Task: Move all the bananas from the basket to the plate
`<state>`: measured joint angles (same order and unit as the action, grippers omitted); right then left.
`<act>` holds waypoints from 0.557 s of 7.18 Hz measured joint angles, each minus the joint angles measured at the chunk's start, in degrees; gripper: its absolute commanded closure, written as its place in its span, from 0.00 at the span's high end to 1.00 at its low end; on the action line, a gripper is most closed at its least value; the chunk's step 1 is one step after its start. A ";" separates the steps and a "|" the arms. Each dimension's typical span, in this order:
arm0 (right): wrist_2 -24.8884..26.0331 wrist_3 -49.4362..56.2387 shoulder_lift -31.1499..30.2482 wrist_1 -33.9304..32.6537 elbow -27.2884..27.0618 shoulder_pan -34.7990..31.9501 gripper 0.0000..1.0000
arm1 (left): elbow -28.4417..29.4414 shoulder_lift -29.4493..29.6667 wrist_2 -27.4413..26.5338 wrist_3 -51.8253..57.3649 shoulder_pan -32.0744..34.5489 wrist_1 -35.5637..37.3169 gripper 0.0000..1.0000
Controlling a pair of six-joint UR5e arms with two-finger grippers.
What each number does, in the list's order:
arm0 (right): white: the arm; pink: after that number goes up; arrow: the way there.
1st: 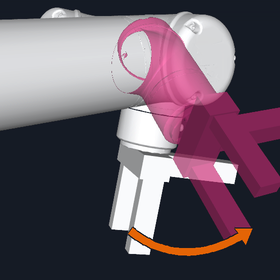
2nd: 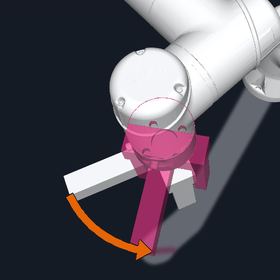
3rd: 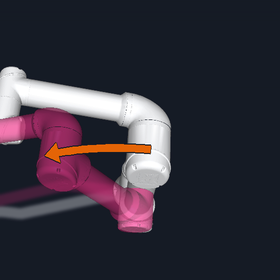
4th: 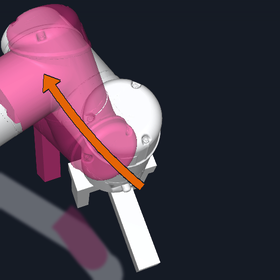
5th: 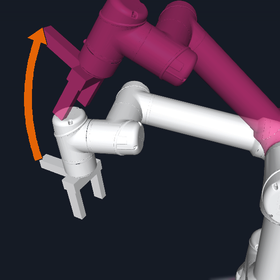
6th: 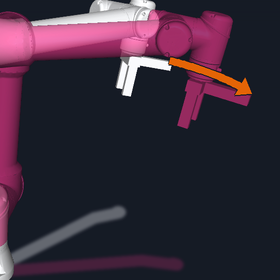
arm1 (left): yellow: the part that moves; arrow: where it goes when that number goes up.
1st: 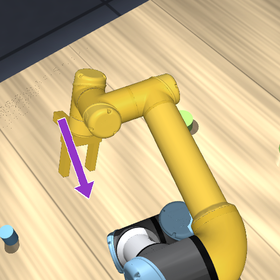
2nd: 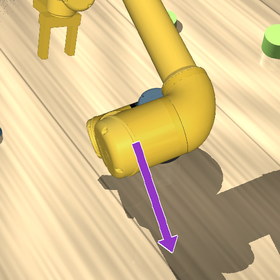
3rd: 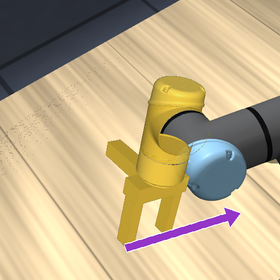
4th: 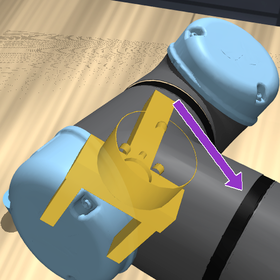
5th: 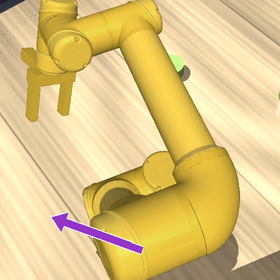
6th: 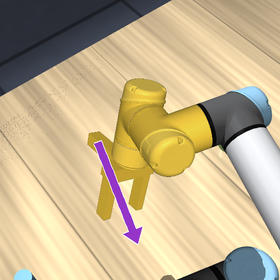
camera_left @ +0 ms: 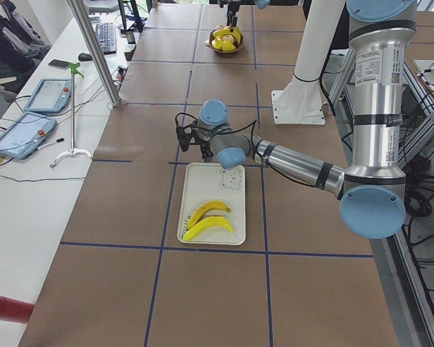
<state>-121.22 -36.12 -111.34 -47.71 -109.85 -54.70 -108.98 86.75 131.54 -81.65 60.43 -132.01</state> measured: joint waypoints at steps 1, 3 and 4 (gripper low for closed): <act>0.03 -1.07 0.60 -0.06 0.07 0.83 0.85 | 0.00 0.00 -0.03 0.00 -0.02 0.00 1.00; 0.33 -2.84 1.41 -0.12 0.35 2.51 0.85 | 0.01 0.00 -0.05 0.00 -0.05 0.00 1.00; 0.69 -3.03 1.43 -0.16 0.51 2.86 0.85 | 0.04 0.00 -0.05 0.00 -0.08 0.00 1.00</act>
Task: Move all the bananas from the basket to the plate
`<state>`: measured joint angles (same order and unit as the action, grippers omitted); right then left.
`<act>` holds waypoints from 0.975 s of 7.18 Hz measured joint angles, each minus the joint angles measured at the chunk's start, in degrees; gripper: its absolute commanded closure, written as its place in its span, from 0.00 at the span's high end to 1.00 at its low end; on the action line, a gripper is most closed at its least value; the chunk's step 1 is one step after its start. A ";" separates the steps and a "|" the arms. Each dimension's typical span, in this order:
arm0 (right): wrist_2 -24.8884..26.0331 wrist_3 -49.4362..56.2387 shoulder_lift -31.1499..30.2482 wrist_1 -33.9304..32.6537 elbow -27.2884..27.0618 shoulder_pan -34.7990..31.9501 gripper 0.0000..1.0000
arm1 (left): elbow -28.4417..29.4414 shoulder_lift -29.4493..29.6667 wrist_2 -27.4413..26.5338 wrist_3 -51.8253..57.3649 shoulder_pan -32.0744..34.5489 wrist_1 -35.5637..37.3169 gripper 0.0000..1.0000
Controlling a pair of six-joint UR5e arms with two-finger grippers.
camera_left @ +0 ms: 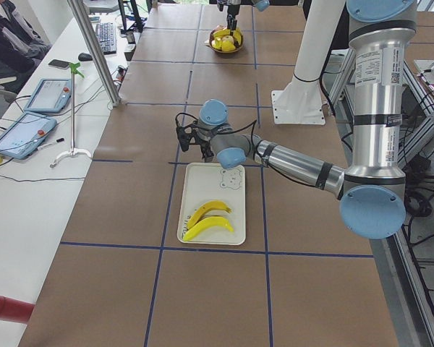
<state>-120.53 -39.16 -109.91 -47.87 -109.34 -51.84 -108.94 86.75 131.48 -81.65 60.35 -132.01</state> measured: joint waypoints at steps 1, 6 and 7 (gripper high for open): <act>0.23 -0.06 -0.01 -0.04 0.16 0.18 0.85 | 0.03 0.00 0.00 0.00 -0.03 0.00 1.00; 2.92 0.03 -0.45 -0.20 0.70 2.14 0.39 | 0.28 0.00 -0.08 0.00 -0.71 0.08 1.00; 3.29 0.10 -0.43 -0.23 0.71 2.59 0.17 | 0.30 0.00 -0.08 0.00 -0.73 0.09 1.00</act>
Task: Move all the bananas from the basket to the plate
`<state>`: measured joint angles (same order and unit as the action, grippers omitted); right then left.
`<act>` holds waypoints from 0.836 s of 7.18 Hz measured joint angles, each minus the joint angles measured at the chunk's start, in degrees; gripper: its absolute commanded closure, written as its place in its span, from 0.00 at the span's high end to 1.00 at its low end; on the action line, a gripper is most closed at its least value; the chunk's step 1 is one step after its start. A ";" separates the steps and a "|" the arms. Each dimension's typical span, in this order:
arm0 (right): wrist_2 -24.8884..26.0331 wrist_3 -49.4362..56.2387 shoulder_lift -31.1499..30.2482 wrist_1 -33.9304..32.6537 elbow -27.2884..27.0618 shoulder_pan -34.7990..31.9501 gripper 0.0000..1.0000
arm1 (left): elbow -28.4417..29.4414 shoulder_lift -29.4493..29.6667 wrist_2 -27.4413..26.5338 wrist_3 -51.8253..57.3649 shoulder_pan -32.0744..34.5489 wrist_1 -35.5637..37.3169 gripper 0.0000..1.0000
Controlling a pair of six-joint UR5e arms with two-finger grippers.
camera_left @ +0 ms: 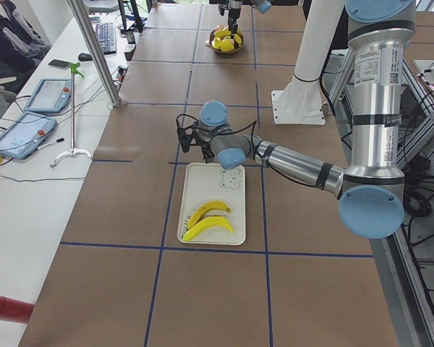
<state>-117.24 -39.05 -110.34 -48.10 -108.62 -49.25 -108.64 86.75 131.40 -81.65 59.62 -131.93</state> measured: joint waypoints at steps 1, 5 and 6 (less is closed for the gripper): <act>0.12 0.18 0.05 -0.03 0.05 0.36 0.03 | 0.00 0.00 0.01 0.00 -0.02 0.00 1.00; -0.82 0.70 0.03 0.03 -0.46 0.11 0.00 | 0.00 0.00 0.06 0.00 -0.03 0.00 1.00; -1.68 0.94 0.06 0.00 -0.52 -0.71 0.00 | -0.01 0.00 0.06 0.00 -0.03 0.00 1.00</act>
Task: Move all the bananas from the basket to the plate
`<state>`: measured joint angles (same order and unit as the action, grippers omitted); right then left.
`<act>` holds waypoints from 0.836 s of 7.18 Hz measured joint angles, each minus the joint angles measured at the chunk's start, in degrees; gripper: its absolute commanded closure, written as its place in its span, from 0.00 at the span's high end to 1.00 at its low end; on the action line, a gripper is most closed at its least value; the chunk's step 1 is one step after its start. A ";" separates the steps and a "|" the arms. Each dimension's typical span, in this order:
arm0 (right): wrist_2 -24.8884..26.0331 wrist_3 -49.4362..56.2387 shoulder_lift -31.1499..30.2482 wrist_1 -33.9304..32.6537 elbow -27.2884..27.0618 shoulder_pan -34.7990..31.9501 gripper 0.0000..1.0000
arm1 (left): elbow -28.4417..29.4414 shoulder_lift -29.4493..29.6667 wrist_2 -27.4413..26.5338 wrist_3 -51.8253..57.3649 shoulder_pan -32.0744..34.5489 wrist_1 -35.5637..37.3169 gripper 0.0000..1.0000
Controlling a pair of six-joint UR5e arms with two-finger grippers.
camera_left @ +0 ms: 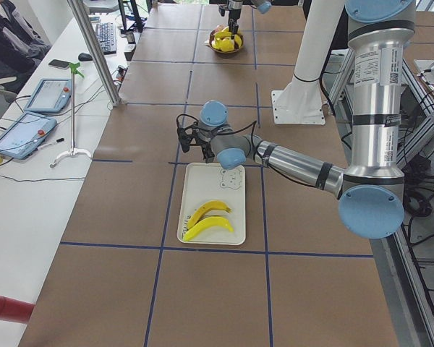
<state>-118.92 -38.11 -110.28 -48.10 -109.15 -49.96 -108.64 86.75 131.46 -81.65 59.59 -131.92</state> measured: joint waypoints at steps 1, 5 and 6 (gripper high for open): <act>-1.09 0.60 -0.01 -0.03 0.01 -0.99 0.00 | -0.07 0.00 -0.03 0.00 0.00 0.00 1.00; -3.04 1.95 -0.03 -0.08 -0.09 -3.37 0.00 | -0.08 0.00 -0.05 0.00 -0.09 0.00 1.00; -4.67 2.05 -0.02 -0.12 -0.28 -4.51 0.00 | -0.04 0.00 -0.06 0.00 -0.21 0.00 1.00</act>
<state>-123.59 -36.06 -110.31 -48.22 -109.43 -54.47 -108.68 86.75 131.40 -81.65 59.38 -131.92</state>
